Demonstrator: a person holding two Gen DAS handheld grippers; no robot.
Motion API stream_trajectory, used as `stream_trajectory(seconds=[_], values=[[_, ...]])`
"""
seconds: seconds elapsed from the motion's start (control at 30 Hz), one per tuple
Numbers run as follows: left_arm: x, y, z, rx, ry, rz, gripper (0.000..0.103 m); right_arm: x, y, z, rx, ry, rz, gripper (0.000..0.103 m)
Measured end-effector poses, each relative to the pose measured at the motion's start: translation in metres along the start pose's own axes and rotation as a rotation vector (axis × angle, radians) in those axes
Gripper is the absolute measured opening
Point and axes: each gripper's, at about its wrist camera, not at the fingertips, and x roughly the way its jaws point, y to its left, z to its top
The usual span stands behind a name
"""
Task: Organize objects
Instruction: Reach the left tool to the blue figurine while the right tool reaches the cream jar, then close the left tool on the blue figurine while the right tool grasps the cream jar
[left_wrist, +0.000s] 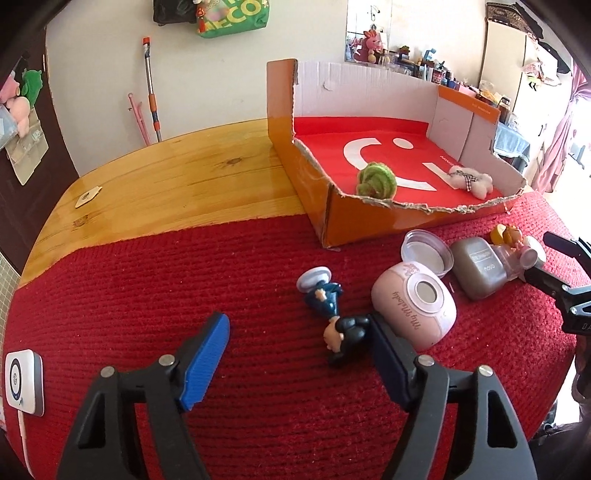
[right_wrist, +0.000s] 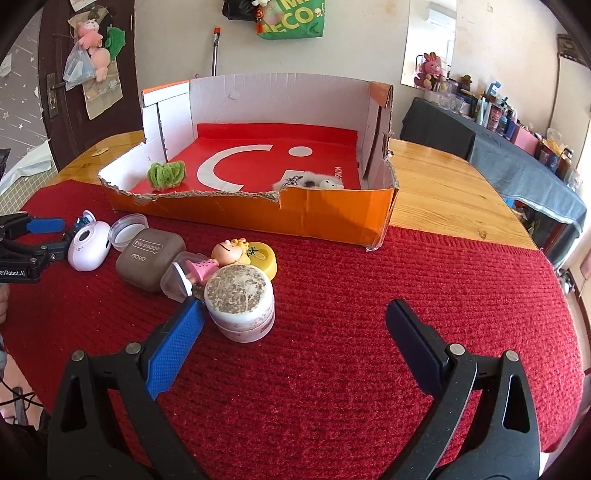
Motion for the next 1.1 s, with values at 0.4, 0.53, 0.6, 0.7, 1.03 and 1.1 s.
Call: stream_trajectory(seconds=[0.4,0.53,0.6,0.7,1.03,1.1], values=[[-0.001,-0.014,-0.002,0.016,-0.057,-0.027,0.042,0.007,0.009,-0.001,-0.052,0.016,0.054,0.063],[-0.003,-0.018,-0.005,-0.004,-0.073,-0.032,0.034,0.006,0.008,-0.003,-0.037,0.006,0.115,0.043],[-0.004,-0.017,-0.006,-0.026,-0.079,-0.040,0.026,0.005,0.008,-0.004,-0.032,-0.005,0.127,0.035],[-0.005,-0.018,-0.007,-0.043,-0.083,-0.037,0.026,0.002,0.005,-0.005,-0.014,-0.023,0.136,0.035],[-0.020,-0.022,-0.010,-0.063,-0.122,-0.044,0.026,-0.018,-0.002,-0.001,0.010,-0.072,0.149,0.035],[-0.024,-0.022,-0.010,-0.063,-0.132,-0.044,0.026,-0.022,-0.003,0.001,0.006,-0.081,0.146,0.035]])
